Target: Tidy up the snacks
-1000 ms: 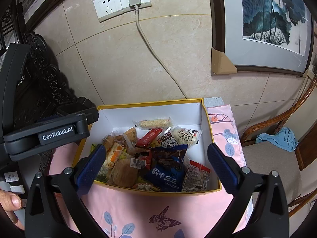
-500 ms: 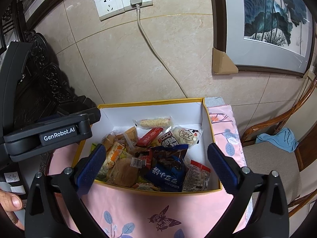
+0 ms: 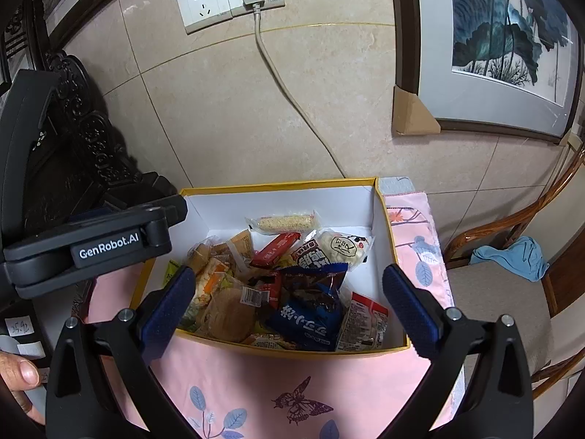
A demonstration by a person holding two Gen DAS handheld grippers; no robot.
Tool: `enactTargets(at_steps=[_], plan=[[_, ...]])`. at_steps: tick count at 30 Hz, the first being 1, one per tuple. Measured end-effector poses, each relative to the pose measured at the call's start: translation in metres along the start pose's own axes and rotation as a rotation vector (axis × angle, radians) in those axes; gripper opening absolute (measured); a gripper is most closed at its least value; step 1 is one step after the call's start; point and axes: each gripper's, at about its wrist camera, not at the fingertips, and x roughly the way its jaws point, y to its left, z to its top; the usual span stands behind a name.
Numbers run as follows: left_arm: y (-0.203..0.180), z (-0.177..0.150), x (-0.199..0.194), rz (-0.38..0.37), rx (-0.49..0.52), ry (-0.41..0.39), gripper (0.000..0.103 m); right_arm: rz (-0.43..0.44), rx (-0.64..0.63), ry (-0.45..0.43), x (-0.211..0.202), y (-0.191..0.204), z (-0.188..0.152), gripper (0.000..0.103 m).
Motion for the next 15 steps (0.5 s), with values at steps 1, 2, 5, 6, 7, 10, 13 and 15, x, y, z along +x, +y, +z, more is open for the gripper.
enactTargets(at_steps=[1, 2, 5, 6, 7, 10, 13, 15], plan=[[0.0007, 0.0005, 0.0003, -0.001, 0.0, 0.001, 0.101, 0.0, 0.0, 0.0, 0.0, -0.0001, 0.0, 0.102], [0.0009, 0.0004, 0.0003, 0.0, 0.0, 0.001, 0.101, 0.0, 0.0, 0.0, -0.0001, -0.0001, -0.0001, 0.102], [0.0006, -0.0005, 0.0, -0.001, -0.002, 0.002, 0.101, 0.0, 0.0, 0.0, 0.0001, 0.0001, 0.0, 0.102], [0.0011, -0.0003, 0.0001, -0.001, -0.001, 0.003, 0.101, 0.001, 0.0, 0.001, 0.0003, -0.0001, -0.0002, 0.102], [0.0012, -0.0001, 0.0002, -0.001, -0.001, 0.003, 0.101, 0.0, 0.0, 0.001, 0.0003, 0.0001, -0.0003, 0.102], [0.0016, -0.0007, 0.0004, -0.002, -0.004, 0.004, 0.101, 0.001, -0.002, 0.004, 0.0007, 0.0004, -0.0012, 0.102], [0.0039, -0.0007, 0.0007, -0.001, -0.009, 0.005, 0.101, 0.001, -0.003, 0.004, 0.0006, 0.0006, -0.0009, 0.102], [0.0048, -0.0009, 0.0008, -0.001, -0.01, 0.006, 0.101, 0.001, -0.002, 0.004, 0.0005, 0.0009, -0.0007, 0.102]])
